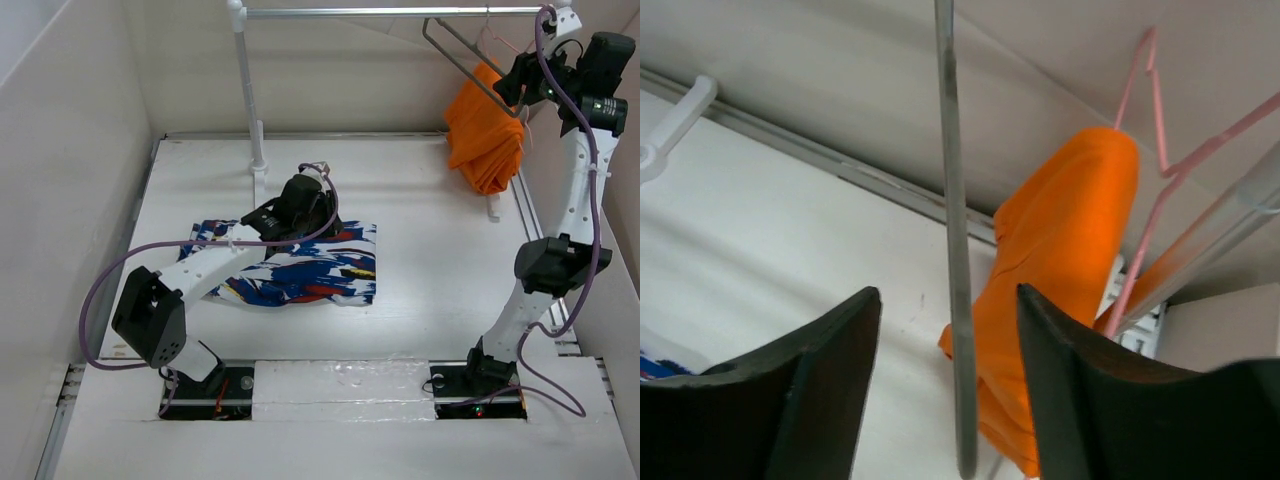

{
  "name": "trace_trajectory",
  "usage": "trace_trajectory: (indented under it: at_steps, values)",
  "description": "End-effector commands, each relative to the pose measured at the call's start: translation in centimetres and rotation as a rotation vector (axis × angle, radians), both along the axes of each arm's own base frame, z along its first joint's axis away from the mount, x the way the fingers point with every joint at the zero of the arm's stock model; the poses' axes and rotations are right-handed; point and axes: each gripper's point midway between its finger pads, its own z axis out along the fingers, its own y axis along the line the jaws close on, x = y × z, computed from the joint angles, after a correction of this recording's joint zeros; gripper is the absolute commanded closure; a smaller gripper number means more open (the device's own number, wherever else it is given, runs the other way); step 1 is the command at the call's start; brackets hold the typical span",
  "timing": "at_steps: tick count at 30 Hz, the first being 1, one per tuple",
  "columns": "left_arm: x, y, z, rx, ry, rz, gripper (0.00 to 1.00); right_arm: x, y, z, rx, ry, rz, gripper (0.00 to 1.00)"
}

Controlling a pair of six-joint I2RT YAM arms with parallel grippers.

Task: Place the trousers on the hanger
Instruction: Pick up the hanger from the clothesline.

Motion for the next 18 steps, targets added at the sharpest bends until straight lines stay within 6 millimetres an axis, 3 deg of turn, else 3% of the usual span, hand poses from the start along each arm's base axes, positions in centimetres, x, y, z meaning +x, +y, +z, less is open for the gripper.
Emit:
trace_trajectory:
  at_steps: [1,4,6,10,11,14,15,17,18]
  values:
    - [-0.2,-0.6,1.4,-0.029,-0.032,-0.032,0.77,-0.4,1.6,1.2,-0.018,-0.053,0.060,0.41]
    - [-0.2,-0.7,1.5,-0.033,-0.031,-0.033,0.77,-0.1,2.0,1.5,-0.018,-0.062,0.071,0.56]
    - [-0.3,-0.7,1.4,-0.032,-0.026,-0.033,0.77,0.2,2.4,1.4,-0.018,-0.061,0.076,0.75]
    - [-0.2,-0.6,2.0,-0.038,-0.034,-0.025,0.77,0.3,3.1,1.2,-0.030,-0.063,0.077,1.00]
    - [-0.3,-0.6,2.1,-0.038,-0.030,-0.025,0.77,0.2,3.6,1.4,-0.033,-0.075,0.084,1.00]
    - [-0.1,-0.9,3.5,-0.054,-0.048,-0.030,0.62,-0.3,4.4,2.7,-0.053,-0.114,0.059,1.00]
    - [0.1,-1.0,4.5,-0.069,-0.066,-0.030,0.56,-1.0,5.4,4.1,-0.061,-0.147,0.060,1.00]
    - [0.3,-1.2,5.8,-0.084,-0.085,-0.031,0.52,-1.2,5.0,5.7,-0.085,-0.192,-0.021,1.00]
    - [0.6,-1.4,7.3,-0.105,-0.108,-0.030,0.52,-2.5,5.9,7.6,-0.091,-0.240,-0.024,1.00]
